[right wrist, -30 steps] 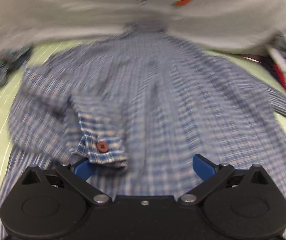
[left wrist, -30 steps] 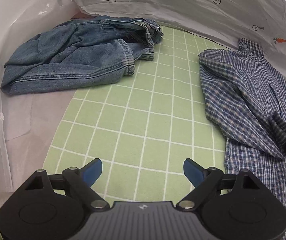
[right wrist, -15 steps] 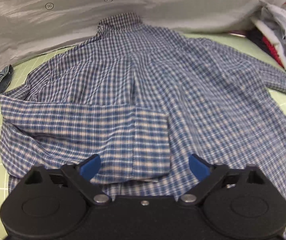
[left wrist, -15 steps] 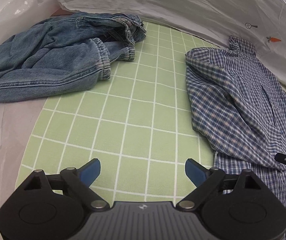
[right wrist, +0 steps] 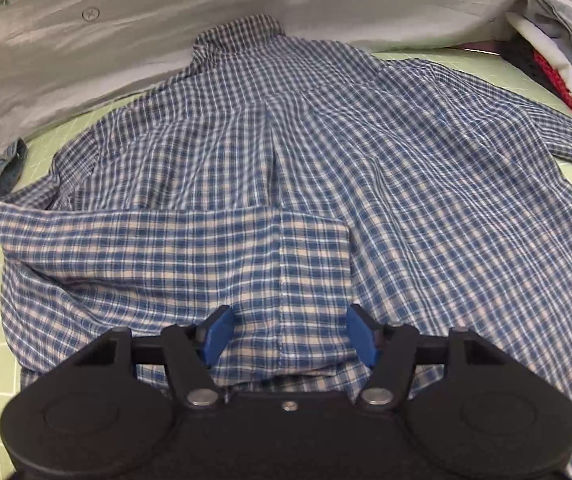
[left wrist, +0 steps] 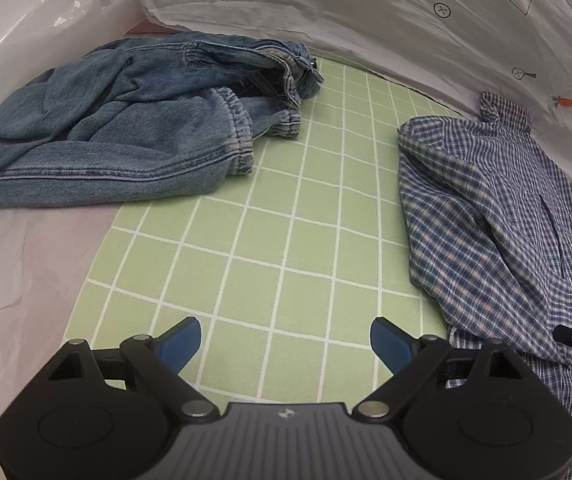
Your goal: Fold clothes
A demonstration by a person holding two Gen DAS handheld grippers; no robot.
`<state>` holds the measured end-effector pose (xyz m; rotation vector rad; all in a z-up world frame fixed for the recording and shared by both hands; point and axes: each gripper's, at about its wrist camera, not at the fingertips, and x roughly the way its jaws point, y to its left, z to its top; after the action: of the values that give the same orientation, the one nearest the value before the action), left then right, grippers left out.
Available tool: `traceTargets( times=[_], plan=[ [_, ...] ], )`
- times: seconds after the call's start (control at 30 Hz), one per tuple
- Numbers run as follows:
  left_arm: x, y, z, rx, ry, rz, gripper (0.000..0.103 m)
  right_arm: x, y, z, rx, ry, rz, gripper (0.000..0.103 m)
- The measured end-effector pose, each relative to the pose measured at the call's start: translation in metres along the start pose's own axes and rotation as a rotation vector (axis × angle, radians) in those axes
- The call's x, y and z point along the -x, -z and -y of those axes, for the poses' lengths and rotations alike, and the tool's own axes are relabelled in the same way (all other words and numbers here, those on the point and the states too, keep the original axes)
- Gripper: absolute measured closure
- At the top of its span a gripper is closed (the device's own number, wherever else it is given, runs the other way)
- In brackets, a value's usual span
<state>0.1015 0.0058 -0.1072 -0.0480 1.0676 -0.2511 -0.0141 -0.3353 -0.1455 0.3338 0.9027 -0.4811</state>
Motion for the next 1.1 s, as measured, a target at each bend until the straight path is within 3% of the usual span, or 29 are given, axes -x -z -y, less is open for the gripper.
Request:
traceTargets(
  times=[0.03, 0.07, 0.23, 0.47, 0.67, 1.1],
  plan=[
    [0.0, 0.001, -0.001, 0.003, -0.001, 0.0, 0.011, 0.001, 0.0, 0.0, 0.005, -0.004, 0.002, 0.051],
    [0.002, 0.002, -0.001, 0.002, -0.002, 0.002, 0.011, 0.001, 0.0, 0.0, 0.01, -0.008, 0.003, 0.068],
    [0.01, 0.008, 0.003, -0.013, -0.002, 0.017, 0.011, 0.017, -0.001, 0.0, 0.066, -0.042, 0.05, 0.086],
    [0.02, 0.019, 0.016, -0.02, -0.003, 0.021, 0.011, 0.057, -0.011, 0.01, 0.096, -0.055, 0.188, 0.087],
    [0.026, 0.035, 0.051, -0.027, -0.008, 0.014, 0.011, 0.08, -0.03, 0.035, 0.112, -0.028, 0.269, 0.088],
    [0.013, 0.062, 0.147, 0.094, -0.071, 0.025, 0.011, 0.059, -0.071, 0.154, 0.13, -0.027, 0.247, 0.088]
  ],
)
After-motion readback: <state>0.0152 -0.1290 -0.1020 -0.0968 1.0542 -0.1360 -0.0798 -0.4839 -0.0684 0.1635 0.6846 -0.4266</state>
